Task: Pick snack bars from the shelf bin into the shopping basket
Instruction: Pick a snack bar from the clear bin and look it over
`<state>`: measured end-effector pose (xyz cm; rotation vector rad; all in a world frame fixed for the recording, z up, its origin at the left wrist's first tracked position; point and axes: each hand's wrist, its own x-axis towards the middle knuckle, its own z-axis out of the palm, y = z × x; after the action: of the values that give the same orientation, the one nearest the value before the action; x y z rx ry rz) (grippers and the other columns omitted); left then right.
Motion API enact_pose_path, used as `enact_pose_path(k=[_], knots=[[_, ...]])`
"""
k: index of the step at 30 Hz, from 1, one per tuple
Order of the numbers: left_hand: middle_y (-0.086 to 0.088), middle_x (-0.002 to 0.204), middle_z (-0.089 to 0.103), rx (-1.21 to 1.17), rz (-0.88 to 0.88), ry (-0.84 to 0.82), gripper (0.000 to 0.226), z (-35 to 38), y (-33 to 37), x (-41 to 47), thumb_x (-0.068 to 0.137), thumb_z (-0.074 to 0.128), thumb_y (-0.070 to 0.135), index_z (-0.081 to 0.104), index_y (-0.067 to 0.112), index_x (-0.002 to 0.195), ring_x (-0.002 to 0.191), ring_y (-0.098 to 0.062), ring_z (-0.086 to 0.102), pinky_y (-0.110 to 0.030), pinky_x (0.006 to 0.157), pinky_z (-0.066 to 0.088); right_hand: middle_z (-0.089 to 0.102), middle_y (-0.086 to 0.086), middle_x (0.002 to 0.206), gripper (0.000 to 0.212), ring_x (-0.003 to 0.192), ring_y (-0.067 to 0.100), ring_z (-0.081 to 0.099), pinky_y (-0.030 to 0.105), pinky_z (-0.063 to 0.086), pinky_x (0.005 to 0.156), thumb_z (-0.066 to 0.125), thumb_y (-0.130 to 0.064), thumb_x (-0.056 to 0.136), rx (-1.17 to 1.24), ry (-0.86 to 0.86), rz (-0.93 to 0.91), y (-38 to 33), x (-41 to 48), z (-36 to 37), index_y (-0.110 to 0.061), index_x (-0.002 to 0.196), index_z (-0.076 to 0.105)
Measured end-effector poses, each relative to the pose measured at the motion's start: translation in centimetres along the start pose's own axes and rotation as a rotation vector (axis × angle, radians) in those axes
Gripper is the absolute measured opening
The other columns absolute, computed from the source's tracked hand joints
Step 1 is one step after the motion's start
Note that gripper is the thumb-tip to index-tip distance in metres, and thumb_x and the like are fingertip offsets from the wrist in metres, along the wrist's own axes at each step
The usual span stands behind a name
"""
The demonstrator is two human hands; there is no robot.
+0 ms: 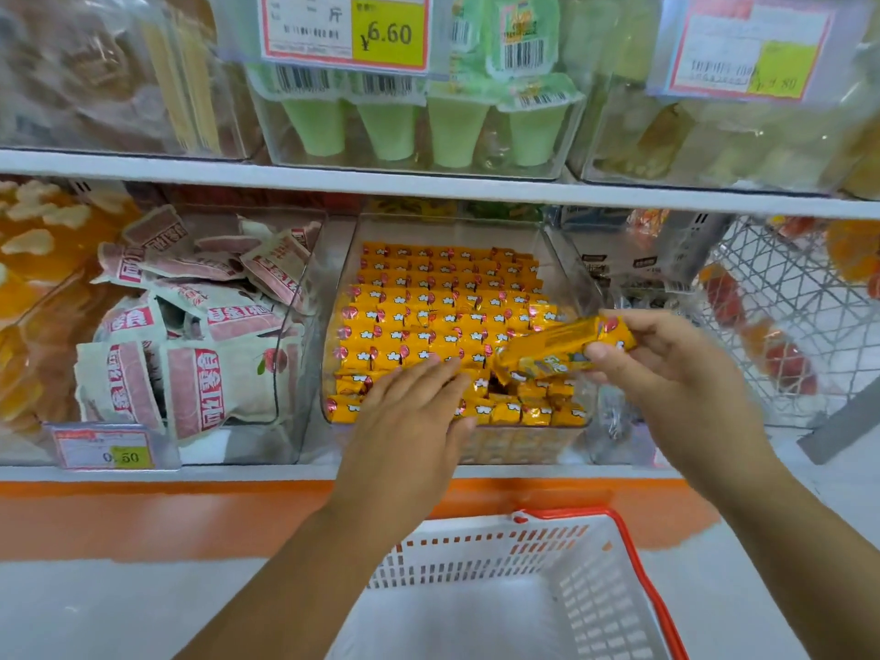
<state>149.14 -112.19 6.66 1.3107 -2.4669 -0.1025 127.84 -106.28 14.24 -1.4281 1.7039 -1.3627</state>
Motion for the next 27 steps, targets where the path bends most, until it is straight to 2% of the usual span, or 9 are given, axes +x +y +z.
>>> enact_pose_path(k=[3, 6, 9, 12, 15, 19, 21, 23, 27], knots=[[0.011, 0.139, 0.057, 0.020, 0.019, -0.016, 0.049, 0.1, -0.7, -0.1, 0.095, 0.033, 0.046, 0.061, 0.028, 0.131, 0.131, -0.011, 0.051, -0.036, 0.112, 0.026, 0.070, -0.011, 0.089, 0.019, 0.082, 0.002, 0.066, 0.017, 0.052, 0.073, 0.070, -0.029, 0.087, -0.415, -0.162, -0.080, -1.5, 2.4, 0.7, -0.038, 0.099, 0.059], [0.012, 0.141, 0.055, 0.032, 0.038, -0.031, 0.049, -0.2, -1.2, -0.3, 0.095, 0.032, 0.046, 0.063, 0.030, 0.130, 0.132, -0.009, 0.049, -0.036, 0.114, 0.025, 0.055, -0.018, 0.085, 0.025, 0.078, 0.000, 0.055, 0.015, 0.040, 0.064, 0.070, -0.036, 0.087, -0.711, -0.313, -0.136, -2.5, 4.3, 1.2, -0.038, 0.110, 0.061], [0.011, 0.143, 0.054, -0.007, 0.047, -0.038, 0.048, -0.4, -1.2, -0.3, 0.096, 0.032, 0.045, 0.064, 0.030, 0.128, 0.134, -0.010, 0.048, -0.039, 0.112, 0.026, 0.050, -0.011, 0.101, 0.031, 0.095, 0.010, 0.054, 0.023, 0.039, 0.078, 0.070, -0.035, 0.088, -0.839, -0.438, -0.215, -1.1, 5.5, 3.0, -0.028, 0.117, 0.067], [0.012, 0.147, 0.049, -0.063, 0.047, -0.038, 0.049, -0.4, -1.4, -0.5, 0.096, 0.031, 0.047, 0.060, 0.031, 0.132, 0.138, -0.009, 0.041, -0.033, 0.117, 0.017, 0.045, 0.001, 0.109, 0.026, 0.105, 0.017, 0.050, 0.031, 0.041, 0.094, 0.061, -0.033, 0.095, -0.919, -0.577, -0.175, 1.3, 5.8, 5.0, -0.022, 0.118, 0.068], [0.013, 0.150, 0.045, -0.086, 0.047, -0.040, 0.050, -0.5, -1.7, -0.6, 0.096, 0.030, 0.048, 0.057, 0.032, 0.136, 0.141, -0.008, 0.037, -0.030, 0.115, 0.008, 0.049, 0.002, 0.104, 0.026, 0.102, 0.018, 0.051, 0.032, 0.042, 0.091, 0.053, -0.032, 0.099, -0.894, -0.550, -0.164, 1.9, 6.0, 5.6, -0.017, 0.109, 0.072], [0.012, 0.149, 0.045, -0.092, 0.058, -0.040, 0.050, -0.6, -1.9, -0.8, 0.095, 0.031, 0.048, 0.057, 0.033, 0.135, 0.141, -0.007, 0.035, -0.031, 0.115, 0.010, 0.053, -0.002, 0.103, 0.024, 0.091, 0.013, 0.051, 0.027, 0.043, 0.082, 0.064, -0.034, 0.093, -0.804, -0.447, -0.237, 1.0, 5.9, 6.9, -0.019, 0.110, 0.071], [0.012, 0.150, 0.044, -0.100, 0.060, -0.042, 0.052, -0.6, -1.8, -1.0, 0.095, 0.031, 0.050, 0.055, 0.033, 0.138, 0.143, -0.005, 0.031, -0.031, 0.115, 0.008, 0.058, 0.001, 0.106, 0.022, 0.096, 0.017, 0.055, 0.029, 0.043, 0.083, 0.062, -0.034, 0.093, -0.913, -0.476, -0.258, 1.0, 5.8, 7.8, -0.020, 0.108, 0.070], [0.014, 0.153, 0.039, -0.122, 0.058, -0.047, 0.057, -0.6, -1.7, -1.1, 0.093, 0.027, 0.054, 0.049, 0.035, 0.142, 0.146, -0.003, 0.024, -0.028, 0.117, 0.002, 0.063, 0.001, 0.103, 0.017, 0.092, 0.018, 0.057, 0.028, 0.038, 0.074, 0.057, -0.033, 0.097, -0.977, -0.443, -0.305, 0.8, 5.8, 8.0, -0.019, 0.101, 0.066], [0.021, 0.157, 0.027, -0.185, 0.026, -0.053, 0.062, -1.0, -1.5, -1.3, 0.092, 0.019, 0.060, 0.035, 0.040, 0.149, 0.145, 0.007, 0.007, -0.028, 0.121, -0.003, 0.066, -0.002, 0.084, 0.012, 0.072, 0.016, 0.059, 0.032, 0.042, 0.063, 0.056, -0.028, 0.098, -0.734, -0.232, -0.367, -0.3, 4.6, 6.3, -0.018, 0.095, 0.063]])
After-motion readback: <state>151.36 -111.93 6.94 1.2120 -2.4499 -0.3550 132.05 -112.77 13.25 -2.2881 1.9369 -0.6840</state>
